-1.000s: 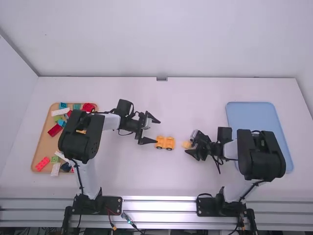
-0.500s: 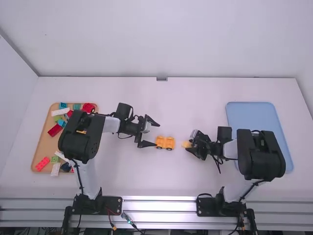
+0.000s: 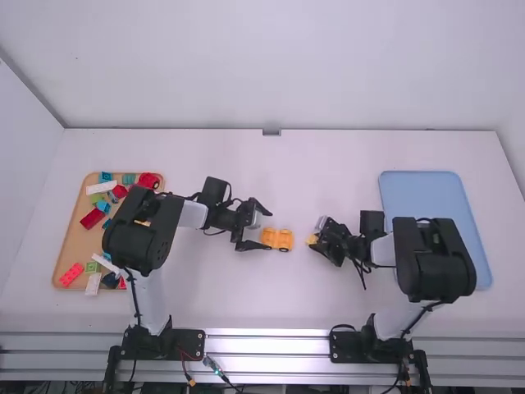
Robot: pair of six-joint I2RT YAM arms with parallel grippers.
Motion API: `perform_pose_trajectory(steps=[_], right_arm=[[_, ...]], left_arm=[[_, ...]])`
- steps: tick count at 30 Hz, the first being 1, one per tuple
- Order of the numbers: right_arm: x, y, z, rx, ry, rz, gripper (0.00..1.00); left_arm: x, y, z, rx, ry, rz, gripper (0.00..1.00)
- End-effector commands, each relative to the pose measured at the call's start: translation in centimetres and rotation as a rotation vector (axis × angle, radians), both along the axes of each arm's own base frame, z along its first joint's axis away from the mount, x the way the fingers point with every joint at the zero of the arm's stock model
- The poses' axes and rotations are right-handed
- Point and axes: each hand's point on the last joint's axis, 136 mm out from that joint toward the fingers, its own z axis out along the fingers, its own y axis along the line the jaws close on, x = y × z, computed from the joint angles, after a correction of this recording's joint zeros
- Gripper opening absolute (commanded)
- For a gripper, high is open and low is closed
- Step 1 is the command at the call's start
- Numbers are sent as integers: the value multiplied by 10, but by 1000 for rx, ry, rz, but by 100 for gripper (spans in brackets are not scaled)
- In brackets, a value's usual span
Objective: Assemble lego blocks to make yellow taxi
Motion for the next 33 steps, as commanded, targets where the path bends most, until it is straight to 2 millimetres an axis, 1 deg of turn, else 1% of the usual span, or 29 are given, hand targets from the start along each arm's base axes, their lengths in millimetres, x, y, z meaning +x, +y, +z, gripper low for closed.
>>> perform_pose_trajectory(steps=[1, 3, 6, 9, 13, 15, 16, 17, 18, 19, 20, 21, 22, 23, 27, 31, 32, 33], right_arm=[[4, 7, 17, 68, -6, 15, 27], [6, 10, 24, 71, -15, 27, 24], [5, 20, 40, 54, -58, 94, 23], [5, 29, 52, 37, -86, 138, 23], [10, 37, 59, 16, -105, 161, 25], [12, 42, 59, 8, -104, 170, 24], [12, 45, 58, 2, -102, 180, 24], [10, 51, 57, 2, -93, 202, 24], [10, 51, 57, 2, -92, 204, 24], [10, 55, 55, 2, -73, 216, 24], [10, 57, 53, 1, -61, 223, 24], [11, 58, 52, 1, -58, 226, 24], [11, 60, 49, -3, -46, 239, 24], [11, 62, 46, -7, -39, 252, 24], [9, 68, 39, -26, -21, 311, 23], [8, 71, 38, -43, -31, 351, 20], [9, 71, 38, -46, -33, 349, 20], [13, 70, 39, -57, -39, 341, 20]], left_arm=[[-6, -2, -11, 8, 52, 7, 99], [-7, -5, -16, 12, 50, 5, 99], [-13, -12, -27, 7, 85, -10, 99], [-17, -14, -36, 25, 96, -17, 99], [-19, -16, -43, 37, 106, -20, 99], [-20, -18, -46, 45, 103, -23, 99], [-21, -19, -47, 44, 100, -26, 98], [-20, -19, -48, 40, 97, -28, 92], [-20, -19, -48, 40, 96, -27, 91], [-20, -19, -48, 41, 94, -27, 73], [-19, -19, -48, 41, 92, -25, 67], [-20, -19, -48, 42, 92, -25, 66], [-19, -19, -48, 40, 92, -26, 56], [-20, -19, -47, 38, 92, -28, 50], [-19, -19, -47, 40, 89, -26, 41], [-17, -17, -49, 51, 92, -12, 37], [-16, -16, -51, 59, 90, -7, 37], [-13, -14, -55, 86, 91, 14, 44]])
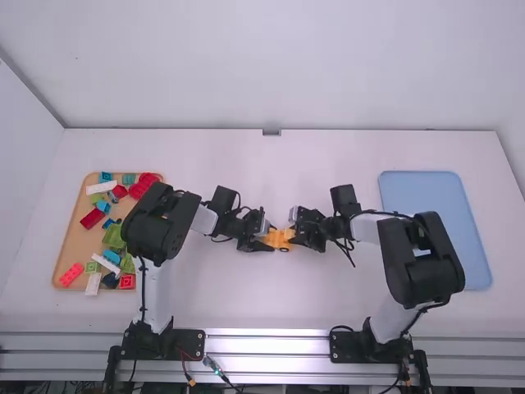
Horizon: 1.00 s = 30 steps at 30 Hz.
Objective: Assemble lego blocks to make yellow taxi
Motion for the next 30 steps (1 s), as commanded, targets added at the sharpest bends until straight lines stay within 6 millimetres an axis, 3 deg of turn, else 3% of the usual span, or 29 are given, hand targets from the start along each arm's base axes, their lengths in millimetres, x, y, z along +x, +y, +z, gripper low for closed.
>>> perform_pose_trajectory(steps=[1, 7, 11, 20, 30], right_arm=[[10, 1, 3, -7, -43, 14, 20], [12, 3, 6, -3, -77, 38, 19], [15, 3, 6, -2, -96, 39, 18], [29, 6, -1, 21, -88, -6, 18], [27, 9, -3, 22, -86, 43, 16]], left_arm=[[0, 2, -14, 54, 32, 34, 50], [14, 1, -12, 60, 54, 111, 35], [13, -2, -10, 51, 48, 98, 31], [13, -2, -10, 48, 49, 97, 32], [13, -2, -10, 48, 49, 96, 32]])
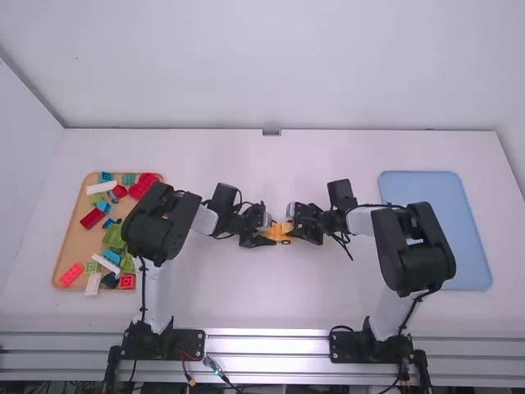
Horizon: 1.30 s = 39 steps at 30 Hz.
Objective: Assemble lego blocks to make yellow taxi
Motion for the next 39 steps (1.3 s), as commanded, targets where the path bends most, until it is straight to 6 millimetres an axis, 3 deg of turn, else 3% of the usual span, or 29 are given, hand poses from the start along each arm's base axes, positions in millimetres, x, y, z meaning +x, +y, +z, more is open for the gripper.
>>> perform_pose_trajectory(steps=[1, 18, 24, 28, 32, 35, 39], right_arm=[[5, 3, 4, 16, -15, 14, 16], [-1, 14, 1, -12, -35, 48, 13], [2, 10, 1, -9, -17, 24, 18], [1, 11, 1, -8, -17, 29, 29], [0, 12, 1, -5, -17, 31, 54], [0, 12, 2, -4, -14, 30, 63], [2, 14, 6, 22, -23, 33, 65]], left_arm=[[-6, 0, -11, 25, 40, 7, 32], [-8, 0, -11, 28, 50, 5, 31], [-8, 0, -11, 28, 50, 5, 31], [-7, 1, -12, 29, 50, 9, 31], [-8, 0, -12, 29, 50, 6, 31], [-7, 1, -12, 28, 51, 10, 31], [-8, 0, -12, 29, 50, 6, 31]])
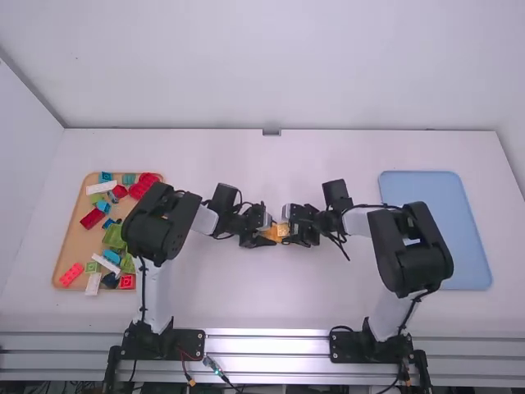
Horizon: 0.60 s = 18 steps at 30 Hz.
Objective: Assemble lego blocks to make yellow taxi
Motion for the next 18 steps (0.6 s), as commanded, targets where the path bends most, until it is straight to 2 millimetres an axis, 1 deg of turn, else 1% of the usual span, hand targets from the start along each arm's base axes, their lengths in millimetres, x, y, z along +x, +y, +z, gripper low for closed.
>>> perform_pose_trajectory(steps=[1, 2, 4, 5, 7, 8, 9, 10, 11, 12, 13, 16, 18], right_arm=[[5, 5, 10, 54, -5, 10, 66], [8, 6, 16, 84, -13, 16, 68], [11, 7, 23, 116, -14, 22, 70], [13, 7, 34, 155, -16, 33, 71], [14, 7, 45, 191, -11, 41, 70], [15, 6, 52, 201, -13, 38, 59], [16, 5, 53, 198, -18, 37, 38], [19, 4, 51, 180, -27, 24, 2], [20, 3, 50, 172, -27, 19, 0], [20, 2, 47, 158, -24, 11, 0], [19, 1, 39, 125, -13, 2, 0], [12, 3, 28, 63, 25, -4, 0], [10, 3, 20, 14, 53, -31, 0]], left_arm=[[-5, 2, -11, 30, 42, 13, 31], [-5, 2, -11, 29, 42, 13, 31], [-6, 0, -11, 30, 42, 9, 31], [-6, 0, -11, 30, 42, 9, 31], [-5, 2, -11, 29, 43, 14, 31], [-6, 0, -11, 30, 43, 9, 31], [-6, 0, -11, 29, 42, 9, 31], [-5, 1, -11, 29, 42, 13, 31], [-5, 2, -11, 29, 42, 14, 31], [-5, 2, -11, 29, 42, 14, 31], [-5, 2, -11, 30, 42, 14, 31], [-6, 0, -11, 30, 42, 9, 31], [-5, 2, -11, 29, 42, 13, 30]])
